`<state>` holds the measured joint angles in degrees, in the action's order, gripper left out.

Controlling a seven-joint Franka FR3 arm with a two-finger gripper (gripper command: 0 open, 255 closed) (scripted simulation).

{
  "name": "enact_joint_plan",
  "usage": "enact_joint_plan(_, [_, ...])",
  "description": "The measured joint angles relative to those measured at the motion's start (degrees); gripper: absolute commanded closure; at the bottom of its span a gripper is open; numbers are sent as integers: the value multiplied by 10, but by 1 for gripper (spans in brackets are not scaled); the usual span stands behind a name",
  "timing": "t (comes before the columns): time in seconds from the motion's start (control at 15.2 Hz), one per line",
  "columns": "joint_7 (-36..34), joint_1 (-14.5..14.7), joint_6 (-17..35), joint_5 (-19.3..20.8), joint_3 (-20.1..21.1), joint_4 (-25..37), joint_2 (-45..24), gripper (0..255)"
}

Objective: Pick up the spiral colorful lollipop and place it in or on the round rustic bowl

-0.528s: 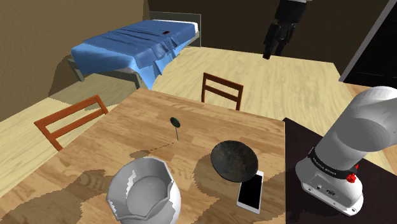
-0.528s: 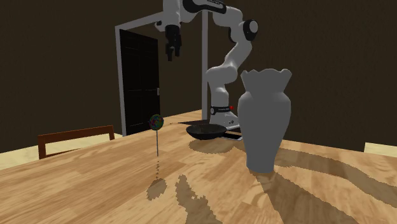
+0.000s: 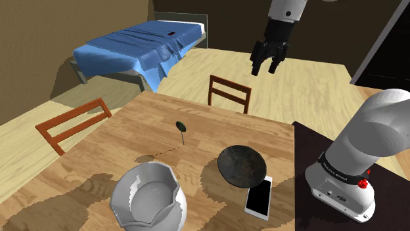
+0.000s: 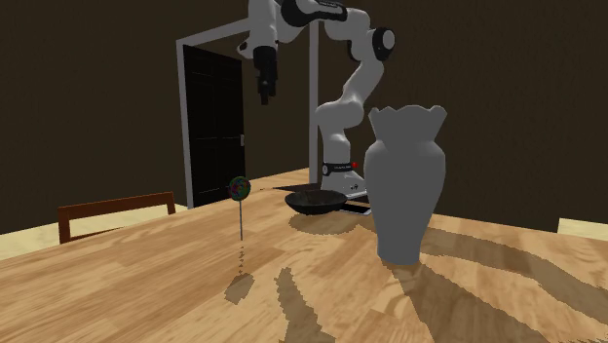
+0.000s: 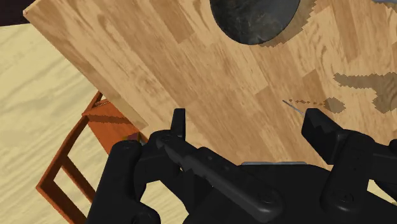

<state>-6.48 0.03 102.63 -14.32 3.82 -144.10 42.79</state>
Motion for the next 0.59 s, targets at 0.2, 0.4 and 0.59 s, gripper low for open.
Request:
enact_joint_plan(0.2, [-55,3,53,-37,31,-18,-34,0])
enact_joint_plan(0.4, [-113,8,94,-72,62,-19,-70,0])
enact_joint_plan(0.59, [-168,13,148,-107,95,-21,-116,0])
